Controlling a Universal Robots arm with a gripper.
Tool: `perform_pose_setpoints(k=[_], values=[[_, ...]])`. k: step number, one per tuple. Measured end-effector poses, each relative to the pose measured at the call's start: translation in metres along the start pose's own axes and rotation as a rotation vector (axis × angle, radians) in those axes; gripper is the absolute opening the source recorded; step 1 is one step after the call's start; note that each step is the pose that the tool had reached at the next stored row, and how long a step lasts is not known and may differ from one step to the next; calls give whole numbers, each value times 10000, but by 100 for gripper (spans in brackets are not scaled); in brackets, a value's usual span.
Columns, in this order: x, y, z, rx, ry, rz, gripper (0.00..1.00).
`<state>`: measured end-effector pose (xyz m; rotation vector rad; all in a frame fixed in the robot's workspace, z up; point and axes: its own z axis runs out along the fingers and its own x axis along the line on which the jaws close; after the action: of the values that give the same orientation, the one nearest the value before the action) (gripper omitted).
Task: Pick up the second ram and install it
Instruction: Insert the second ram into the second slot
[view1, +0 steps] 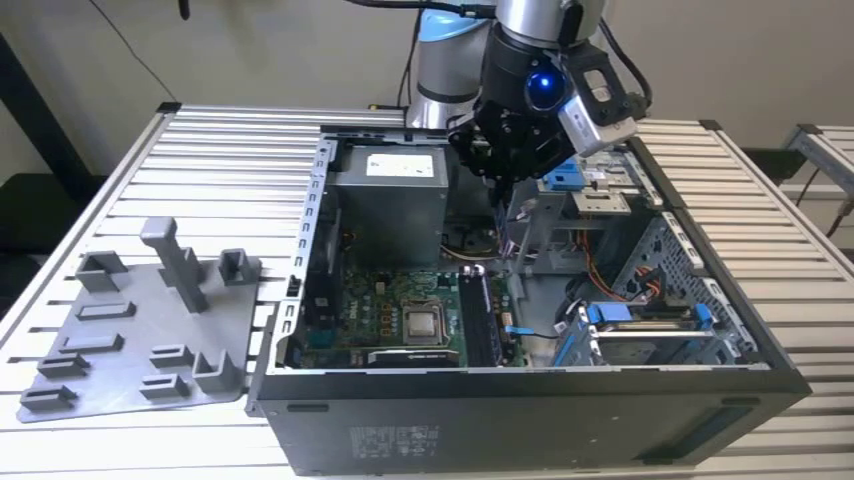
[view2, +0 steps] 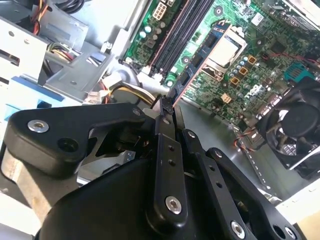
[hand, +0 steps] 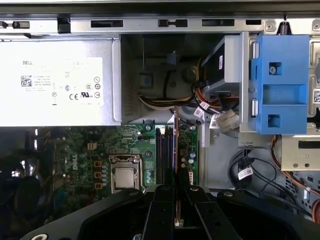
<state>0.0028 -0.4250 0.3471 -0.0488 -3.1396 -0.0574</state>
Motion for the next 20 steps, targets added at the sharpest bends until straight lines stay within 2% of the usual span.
perform_pose_setpoints(k=[20], values=[[-2,-55,124,0,-1,28,14]])
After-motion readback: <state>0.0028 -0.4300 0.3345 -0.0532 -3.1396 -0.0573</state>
